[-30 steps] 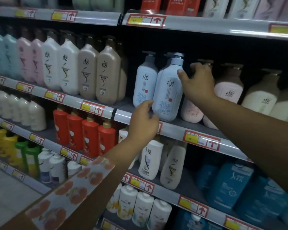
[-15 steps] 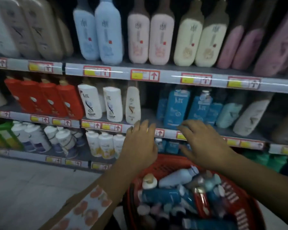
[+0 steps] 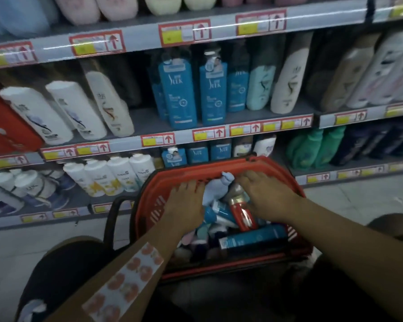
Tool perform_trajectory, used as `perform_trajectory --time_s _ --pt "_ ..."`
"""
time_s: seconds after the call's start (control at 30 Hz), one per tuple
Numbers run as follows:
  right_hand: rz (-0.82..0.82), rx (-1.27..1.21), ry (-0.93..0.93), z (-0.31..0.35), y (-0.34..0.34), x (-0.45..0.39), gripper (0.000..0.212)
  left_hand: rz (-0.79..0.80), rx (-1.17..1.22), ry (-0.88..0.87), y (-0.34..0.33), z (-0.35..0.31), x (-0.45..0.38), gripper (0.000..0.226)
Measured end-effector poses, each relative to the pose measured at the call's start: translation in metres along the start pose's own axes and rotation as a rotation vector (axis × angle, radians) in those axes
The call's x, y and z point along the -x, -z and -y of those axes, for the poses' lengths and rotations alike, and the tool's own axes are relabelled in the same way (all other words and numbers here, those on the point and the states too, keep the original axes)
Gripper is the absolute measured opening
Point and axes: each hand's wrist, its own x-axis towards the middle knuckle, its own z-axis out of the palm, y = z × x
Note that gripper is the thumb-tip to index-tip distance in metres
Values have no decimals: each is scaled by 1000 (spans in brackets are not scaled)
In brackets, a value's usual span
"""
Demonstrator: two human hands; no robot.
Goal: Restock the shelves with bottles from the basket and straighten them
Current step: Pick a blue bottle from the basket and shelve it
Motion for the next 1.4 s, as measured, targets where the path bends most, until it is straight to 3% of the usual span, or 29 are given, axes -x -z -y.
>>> perform_trajectory --time_s 0.27,0.47,0.83,0.97,1.1,1.23,1.4 --pt "264 -65 -6 -13 -46 -8 71 317 79 -66 -66 1 -21 70" --pt "337 -98 13 -16 -52 -14 65 307 256 -13 -88 6 -41 55" --pt "404 -148 54 -5 -52 -21 62 282 169 -36 -76 8 -47 45" --pt "462 -522 -91 0 -48 -24 46 147 246 -97 -35 -5 -45 44" --pt "487 -1220 -470 5 -43 -25 66 -30 314 -158 1 -27 -29 45" --pt "485 -1920 -592 2 -39 -28 84 -209 453 -224 16 -37 -13 36" --pt "341 -2176 -589 -8 -35 -33 46 -380 595 -444 19 -43 -1 60"
